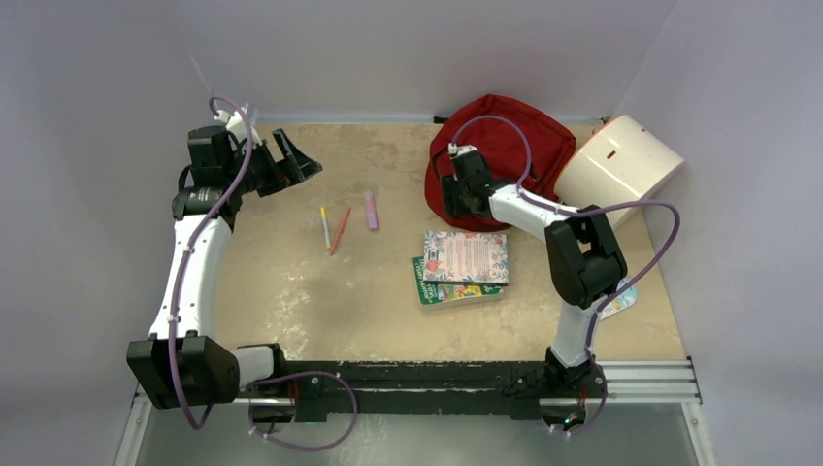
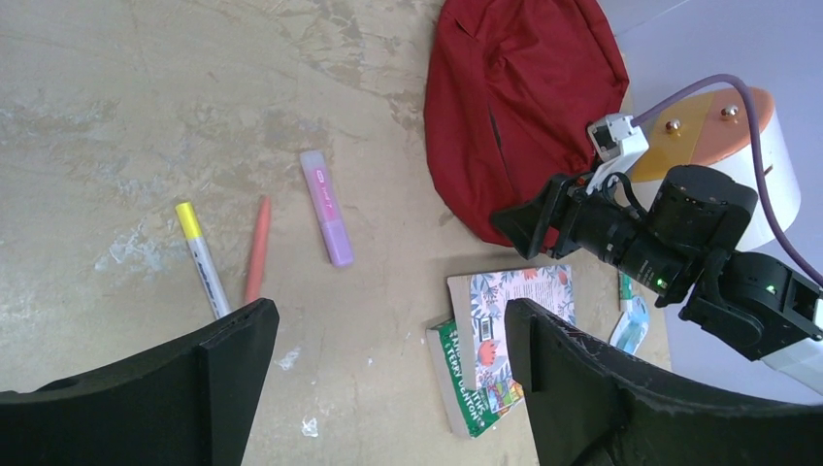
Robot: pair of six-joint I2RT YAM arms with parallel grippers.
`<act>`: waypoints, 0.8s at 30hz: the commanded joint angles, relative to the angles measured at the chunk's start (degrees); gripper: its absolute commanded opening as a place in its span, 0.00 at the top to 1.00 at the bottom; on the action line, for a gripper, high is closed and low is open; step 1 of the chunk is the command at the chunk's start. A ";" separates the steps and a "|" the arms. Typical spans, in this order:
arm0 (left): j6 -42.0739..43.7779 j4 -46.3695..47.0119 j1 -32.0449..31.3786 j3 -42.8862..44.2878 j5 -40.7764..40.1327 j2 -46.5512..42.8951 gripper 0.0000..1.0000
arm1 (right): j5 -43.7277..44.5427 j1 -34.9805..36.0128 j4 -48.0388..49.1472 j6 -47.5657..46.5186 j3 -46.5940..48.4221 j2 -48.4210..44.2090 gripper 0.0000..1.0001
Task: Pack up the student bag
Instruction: Adjust the student bag at the center of the board.
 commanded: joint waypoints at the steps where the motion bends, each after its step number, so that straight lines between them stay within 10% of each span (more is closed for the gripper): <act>1: -0.09 0.35 0.11 2.61 1.44 0.36 0.14 | -0.45 0.11 2.78 0.27 -0.52 -0.95 0.39; 13: -1.94 0.20 -0.16 4.95 4.30 2.98 0.20 | -5.49 0.16 5.42 2.61 1.85 -6.61 0.96; 24: -5.80 5.40 -5.08 6.92 2.59 6.29 0.22 | -7.55 -0.31 3.63 6.93 16.20 -7.11 1.00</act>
